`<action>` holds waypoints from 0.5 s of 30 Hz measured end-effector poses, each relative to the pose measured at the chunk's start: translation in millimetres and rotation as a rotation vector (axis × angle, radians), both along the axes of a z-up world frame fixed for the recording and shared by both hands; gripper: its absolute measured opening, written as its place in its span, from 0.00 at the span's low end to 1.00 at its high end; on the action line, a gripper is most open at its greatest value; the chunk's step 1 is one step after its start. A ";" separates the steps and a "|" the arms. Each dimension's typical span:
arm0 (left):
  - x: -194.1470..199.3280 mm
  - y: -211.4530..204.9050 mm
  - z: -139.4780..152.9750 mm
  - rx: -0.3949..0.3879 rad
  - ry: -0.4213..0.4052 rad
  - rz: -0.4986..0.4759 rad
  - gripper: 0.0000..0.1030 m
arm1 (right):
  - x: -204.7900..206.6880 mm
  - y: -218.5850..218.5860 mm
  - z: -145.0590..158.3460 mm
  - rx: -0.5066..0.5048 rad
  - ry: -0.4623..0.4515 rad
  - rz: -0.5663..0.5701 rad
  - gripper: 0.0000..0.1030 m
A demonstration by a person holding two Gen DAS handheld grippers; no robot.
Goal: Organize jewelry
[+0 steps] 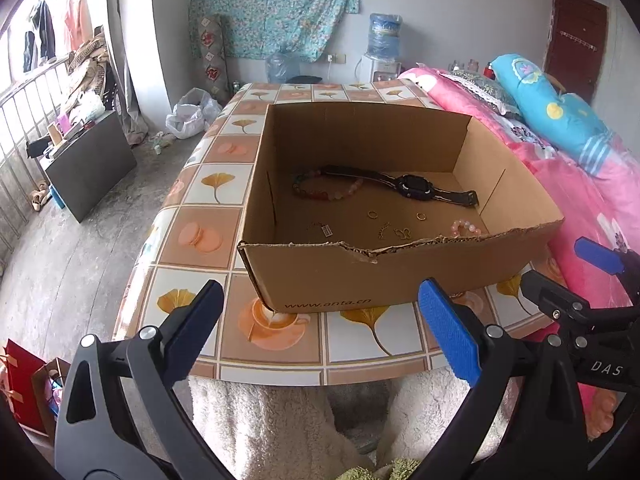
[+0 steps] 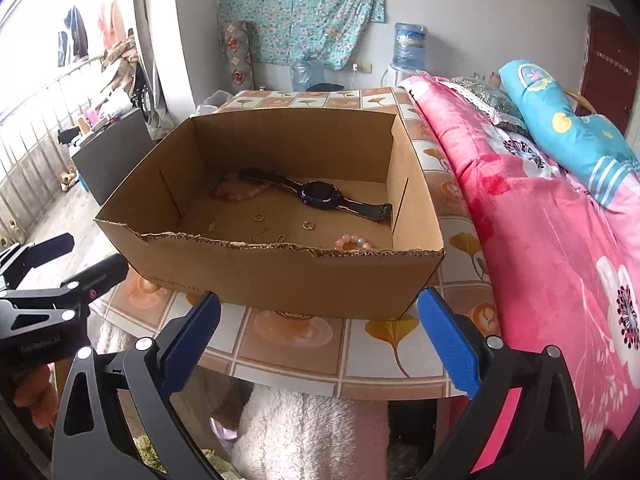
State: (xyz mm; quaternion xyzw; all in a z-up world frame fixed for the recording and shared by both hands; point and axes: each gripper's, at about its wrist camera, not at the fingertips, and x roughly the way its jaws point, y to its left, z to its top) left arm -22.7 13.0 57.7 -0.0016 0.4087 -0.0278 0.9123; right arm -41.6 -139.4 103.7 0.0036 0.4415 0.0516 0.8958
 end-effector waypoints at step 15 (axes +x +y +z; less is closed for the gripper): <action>6.9 -8.6 4.2 -0.010 0.058 0.042 0.92 | 12.1 -3.6 -6.3 0.042 0.046 -0.066 0.93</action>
